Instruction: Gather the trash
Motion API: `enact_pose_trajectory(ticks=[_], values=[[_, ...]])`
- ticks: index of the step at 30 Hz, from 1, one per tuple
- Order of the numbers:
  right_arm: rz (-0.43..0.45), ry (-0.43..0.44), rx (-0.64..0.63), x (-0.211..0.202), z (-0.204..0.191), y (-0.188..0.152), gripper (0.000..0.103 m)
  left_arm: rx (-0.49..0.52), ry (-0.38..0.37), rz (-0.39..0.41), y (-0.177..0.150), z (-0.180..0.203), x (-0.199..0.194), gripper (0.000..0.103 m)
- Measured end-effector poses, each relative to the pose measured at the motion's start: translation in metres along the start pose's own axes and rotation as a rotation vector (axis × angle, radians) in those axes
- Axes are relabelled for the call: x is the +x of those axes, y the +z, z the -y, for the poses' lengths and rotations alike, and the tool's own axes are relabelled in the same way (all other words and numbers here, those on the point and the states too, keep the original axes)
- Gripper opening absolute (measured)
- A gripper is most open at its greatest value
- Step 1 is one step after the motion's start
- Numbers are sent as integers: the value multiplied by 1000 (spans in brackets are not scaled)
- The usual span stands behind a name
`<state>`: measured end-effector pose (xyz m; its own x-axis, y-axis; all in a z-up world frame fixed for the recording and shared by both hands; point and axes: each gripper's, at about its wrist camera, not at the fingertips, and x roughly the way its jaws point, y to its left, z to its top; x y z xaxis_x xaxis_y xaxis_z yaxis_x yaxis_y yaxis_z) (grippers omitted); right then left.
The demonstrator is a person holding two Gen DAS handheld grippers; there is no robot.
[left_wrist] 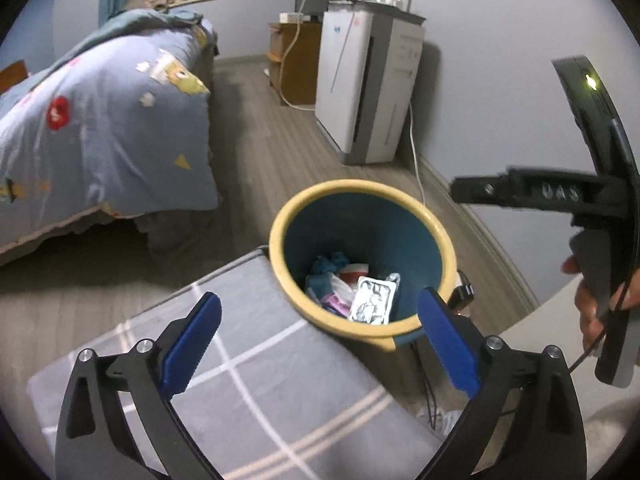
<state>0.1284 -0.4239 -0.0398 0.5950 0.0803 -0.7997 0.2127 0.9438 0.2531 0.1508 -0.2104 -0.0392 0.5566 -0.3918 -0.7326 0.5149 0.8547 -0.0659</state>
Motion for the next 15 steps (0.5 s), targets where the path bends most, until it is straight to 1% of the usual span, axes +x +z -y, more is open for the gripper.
enact_pose_trajectory(ticks=[2, 4, 5, 6, 9, 10, 13, 14, 15], values=[[-4, -11, -17, -14, -3, -10, 97, -10, 36, -13, -2, 2, -14, 98], [-15, -13, -23, -24, -5, -20, 97, -28, 51, -34, -5, 0, -21, 98], [-19, -21, -23, -30, -5, -27, 97, -40, 70, -47, -7, -2, -24, 98], [-22, -28, -22, -35, -5, -32, 97, -52, 107, -75, -10, -2, -25, 98], [-16, -54, -32, -49, -6, -48, 97, -57, 180, -134, -20, -4, -27, 98], [-14, -66, -35, -52, -7, -52, 97, -54, 198, -137, -23, -4, -28, 98], [2, -72, -51, -57, -8, -63, 97, -21, 191, -108, -23, -5, -31, 98], [10, -83, -56, -57, -9, -66, 97, -20, 200, -99, -23, -5, -32, 98], [13, -87, -61, -56, -9, -67, 97, -33, 193, -94, -23, -7, -31, 98]])
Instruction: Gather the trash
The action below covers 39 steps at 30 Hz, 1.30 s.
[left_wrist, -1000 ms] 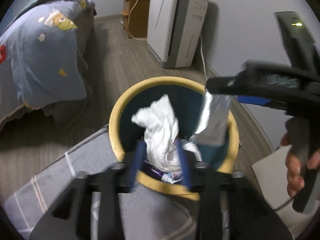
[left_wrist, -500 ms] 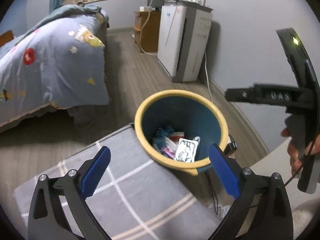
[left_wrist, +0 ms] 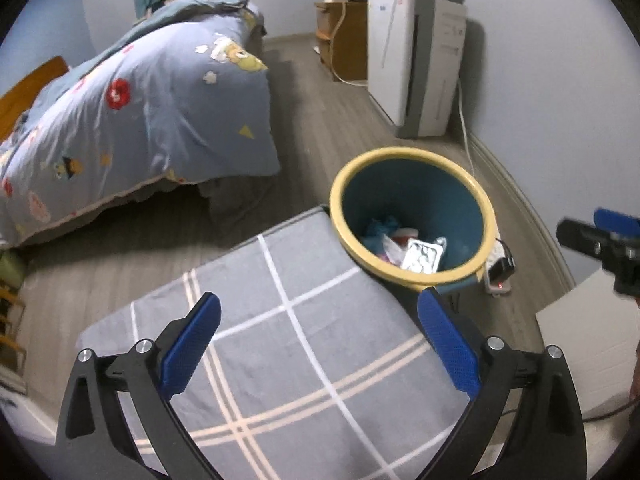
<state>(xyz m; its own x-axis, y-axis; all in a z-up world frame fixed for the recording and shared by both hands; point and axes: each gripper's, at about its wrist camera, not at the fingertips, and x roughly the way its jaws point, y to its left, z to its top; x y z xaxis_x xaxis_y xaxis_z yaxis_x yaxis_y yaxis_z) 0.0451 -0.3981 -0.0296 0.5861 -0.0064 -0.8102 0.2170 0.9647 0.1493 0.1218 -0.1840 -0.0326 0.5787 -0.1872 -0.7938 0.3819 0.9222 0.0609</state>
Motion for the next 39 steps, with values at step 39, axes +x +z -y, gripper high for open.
enact_pose_trajectory(ticks=[39], values=[[8, -20, -61, 3, -17, -3, 97, 6, -92, 38, 1, -1, -11, 98]])
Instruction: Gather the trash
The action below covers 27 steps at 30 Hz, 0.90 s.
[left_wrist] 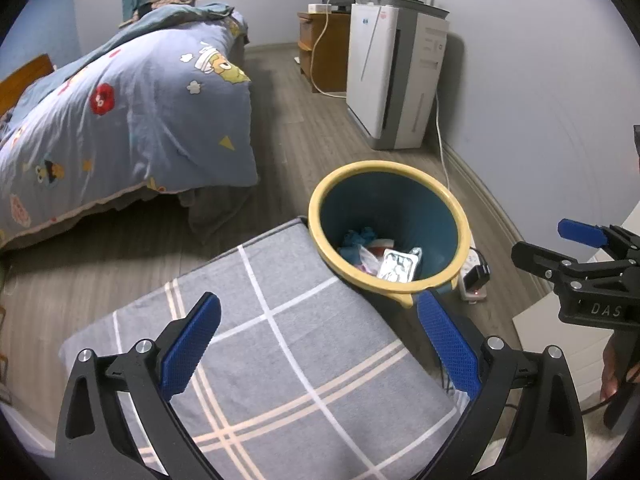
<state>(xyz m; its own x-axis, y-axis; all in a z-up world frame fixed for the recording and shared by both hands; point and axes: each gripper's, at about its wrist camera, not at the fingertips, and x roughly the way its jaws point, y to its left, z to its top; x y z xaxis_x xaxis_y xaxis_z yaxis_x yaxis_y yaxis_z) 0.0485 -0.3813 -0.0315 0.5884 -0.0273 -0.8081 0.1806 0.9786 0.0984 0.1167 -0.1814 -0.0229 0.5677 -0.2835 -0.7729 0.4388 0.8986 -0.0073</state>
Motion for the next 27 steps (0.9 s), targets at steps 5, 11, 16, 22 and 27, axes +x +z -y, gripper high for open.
enact_pose_trajectory(ticks=[5, 11, 16, 22, 27], values=[[-1, 0, 1, 0, 1, 0, 97, 0, 0, -1, 0, 0, 0, 98], [-4, -1, 0, 1, 1, 0, 97, 3, 4, 1, 0, 1, 0, 98], [-5, -2, 0, 1, 1, 0, 97, 7, 2, 1, 0, 2, 1, 98], [-6, -3, 1, 1, 2, 0, 97, 8, 1, 0, 0, 3, 1, 98], [-7, -3, 2, 0, 2, -1, 97, 7, 0, 0, -1, 4, 1, 98]])
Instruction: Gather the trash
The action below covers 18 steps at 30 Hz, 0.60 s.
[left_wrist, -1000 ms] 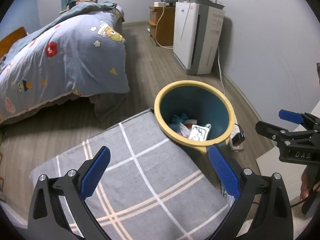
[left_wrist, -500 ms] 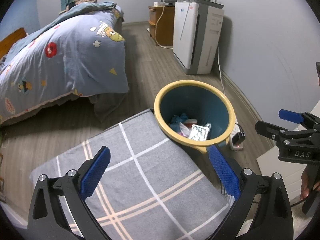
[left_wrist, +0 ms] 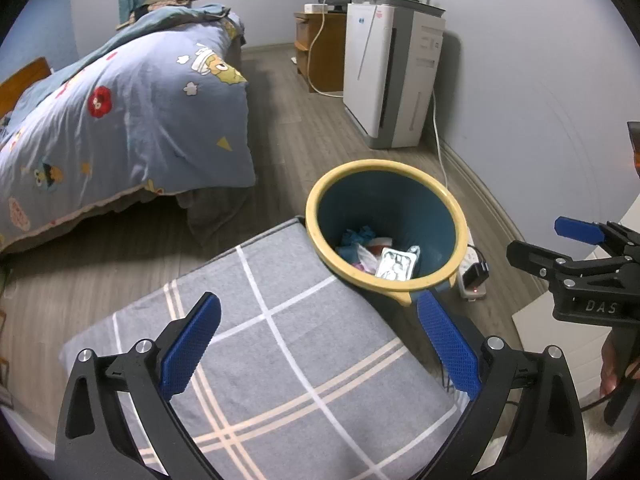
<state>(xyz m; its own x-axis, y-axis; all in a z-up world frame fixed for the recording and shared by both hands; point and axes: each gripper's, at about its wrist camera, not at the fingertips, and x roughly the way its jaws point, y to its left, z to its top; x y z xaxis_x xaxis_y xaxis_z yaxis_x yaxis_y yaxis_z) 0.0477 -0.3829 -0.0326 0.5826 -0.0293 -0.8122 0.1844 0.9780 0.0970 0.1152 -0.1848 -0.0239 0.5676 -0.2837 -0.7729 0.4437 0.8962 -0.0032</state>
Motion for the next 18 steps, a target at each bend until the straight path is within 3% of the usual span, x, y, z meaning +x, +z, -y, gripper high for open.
enact_pose_trajectory(ticks=[18], values=[[-3, 1, -1, 1, 2, 0, 97, -1, 2, 2, 1, 2, 0, 98]])
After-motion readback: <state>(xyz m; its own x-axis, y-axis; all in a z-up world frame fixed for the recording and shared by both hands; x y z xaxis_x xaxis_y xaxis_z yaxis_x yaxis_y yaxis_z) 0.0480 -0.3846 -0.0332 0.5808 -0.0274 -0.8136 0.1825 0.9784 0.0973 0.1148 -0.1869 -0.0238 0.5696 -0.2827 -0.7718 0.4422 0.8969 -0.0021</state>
